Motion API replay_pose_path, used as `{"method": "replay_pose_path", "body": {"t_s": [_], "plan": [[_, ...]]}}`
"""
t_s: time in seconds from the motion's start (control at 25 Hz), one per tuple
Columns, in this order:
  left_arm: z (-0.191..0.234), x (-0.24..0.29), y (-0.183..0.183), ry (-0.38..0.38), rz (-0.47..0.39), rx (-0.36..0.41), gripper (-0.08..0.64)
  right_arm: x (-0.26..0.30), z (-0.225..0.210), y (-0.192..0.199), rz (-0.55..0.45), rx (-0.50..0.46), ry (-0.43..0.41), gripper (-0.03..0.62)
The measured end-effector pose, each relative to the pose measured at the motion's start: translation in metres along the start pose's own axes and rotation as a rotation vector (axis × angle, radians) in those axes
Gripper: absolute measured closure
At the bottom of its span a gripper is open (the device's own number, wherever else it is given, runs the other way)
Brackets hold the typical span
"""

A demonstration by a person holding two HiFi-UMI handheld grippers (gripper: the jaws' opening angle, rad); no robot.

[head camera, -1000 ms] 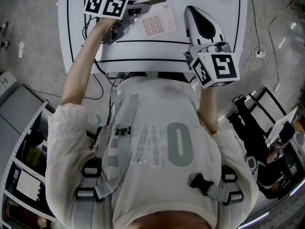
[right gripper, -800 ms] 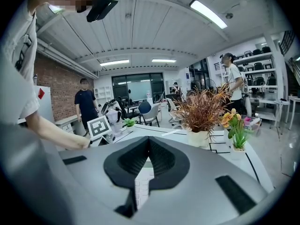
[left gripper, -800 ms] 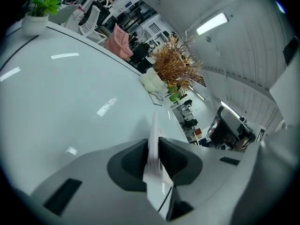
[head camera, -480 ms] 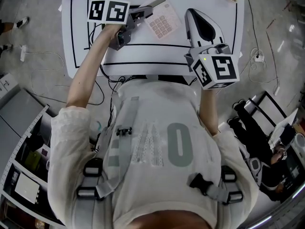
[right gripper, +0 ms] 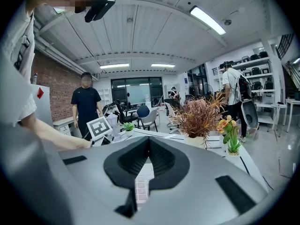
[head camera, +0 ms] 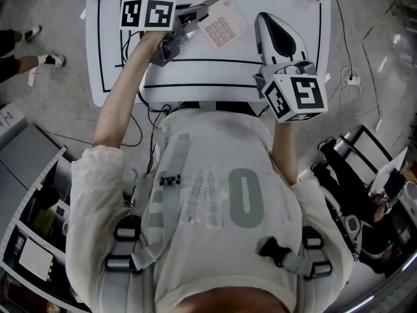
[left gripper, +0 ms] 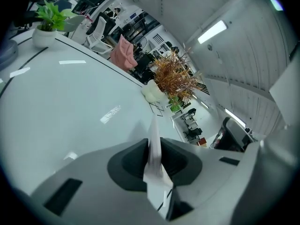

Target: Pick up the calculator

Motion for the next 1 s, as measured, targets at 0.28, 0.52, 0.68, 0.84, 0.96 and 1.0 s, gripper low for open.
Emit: {"method": "replay_pose_path", "body": {"t_s": [0.28,0.52,0.68,0.84,0.96,1.0], "plan": [[-0.012,0.005,-0.025,-0.069,-0.076,0.107,0.480,0.001,-0.013,-0.008,-0.010,-0.062,0.000,0.588],[-0.068,-0.018,-0.095,-0.269,-0.298,0.464,0.480,0.010,-0.020,-0.035,-0.077,-0.092,0.003,0.588],[-0.118,-0.055,-0.127,-0.415,-0.532,0.691,0.480,0.016,-0.021,-0.056,-0.132,-0.120,0.002,0.588],[-0.170,-0.094,-0.138,-0.523,-0.739,0.873,0.480,0.017,-0.024,-0.078,-0.197,-0.132,0.018,0.588],[-0.204,-0.118,-0.133,-0.582,-0.848,0.986,0.480,0.015,-0.025,-0.094,-0.249,-0.148,0.031,0.588],[-0.214,-0.125,-0.129,-0.598,-0.878,1.013,0.482,0.013,-0.024,-0.098,-0.267,-0.154,0.039,0.588]]}}
Point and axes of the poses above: the fingertips, and each gripper's own axes: x forward along the fingers, z to its left, y out of its underside, the point moved 8 cm from there along -x, backward along the fingers, and after that the axes turned 10 degrees about -z, right-handed, at the moved point
